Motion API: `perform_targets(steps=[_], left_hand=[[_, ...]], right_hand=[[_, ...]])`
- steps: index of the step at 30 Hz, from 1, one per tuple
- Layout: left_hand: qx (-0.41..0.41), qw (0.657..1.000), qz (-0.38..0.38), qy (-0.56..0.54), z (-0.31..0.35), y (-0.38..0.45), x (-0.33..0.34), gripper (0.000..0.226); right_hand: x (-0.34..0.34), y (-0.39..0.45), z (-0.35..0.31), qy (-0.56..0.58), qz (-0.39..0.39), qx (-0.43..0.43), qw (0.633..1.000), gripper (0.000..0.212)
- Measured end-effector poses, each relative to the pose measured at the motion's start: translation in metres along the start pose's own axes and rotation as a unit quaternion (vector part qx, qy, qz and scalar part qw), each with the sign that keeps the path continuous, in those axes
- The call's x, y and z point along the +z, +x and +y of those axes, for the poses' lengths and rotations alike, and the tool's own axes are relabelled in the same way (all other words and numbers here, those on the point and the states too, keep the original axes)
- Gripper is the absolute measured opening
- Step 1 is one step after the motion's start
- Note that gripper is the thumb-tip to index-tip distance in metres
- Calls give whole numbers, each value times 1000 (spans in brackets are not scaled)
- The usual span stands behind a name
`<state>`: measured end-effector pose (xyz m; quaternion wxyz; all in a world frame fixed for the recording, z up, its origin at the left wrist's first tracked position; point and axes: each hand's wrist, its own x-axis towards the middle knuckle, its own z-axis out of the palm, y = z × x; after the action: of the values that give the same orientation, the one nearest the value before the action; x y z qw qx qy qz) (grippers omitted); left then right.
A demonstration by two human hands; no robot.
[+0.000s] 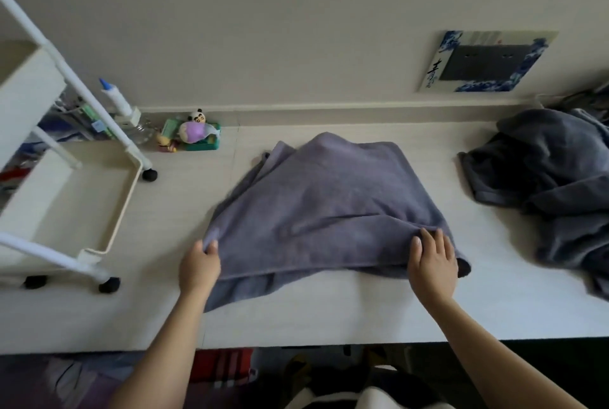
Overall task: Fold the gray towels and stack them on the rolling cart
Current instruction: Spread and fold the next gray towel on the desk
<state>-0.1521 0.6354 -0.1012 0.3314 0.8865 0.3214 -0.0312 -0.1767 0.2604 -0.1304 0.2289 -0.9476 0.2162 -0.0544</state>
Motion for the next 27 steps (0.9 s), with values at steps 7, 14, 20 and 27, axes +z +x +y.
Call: perform_targets(steps=[7,14,20,27], left_hand=[[-78,995,-14,-59,-25,-11,9,38],[-124,983,1,-138,-35,-5,2,30],[-44,998,-30,-37,-40,-7,5,21],[6,1000,-9,-29,-30,-1,10,32]], right_hand=[[-1,16,11,12,13,34,999,59],[-4,10,7,-31,54,39,997,53],[5,0,-8,-131,-24,-22,991,41],[11,-7,-33,-212,-62,-86,971,47]])
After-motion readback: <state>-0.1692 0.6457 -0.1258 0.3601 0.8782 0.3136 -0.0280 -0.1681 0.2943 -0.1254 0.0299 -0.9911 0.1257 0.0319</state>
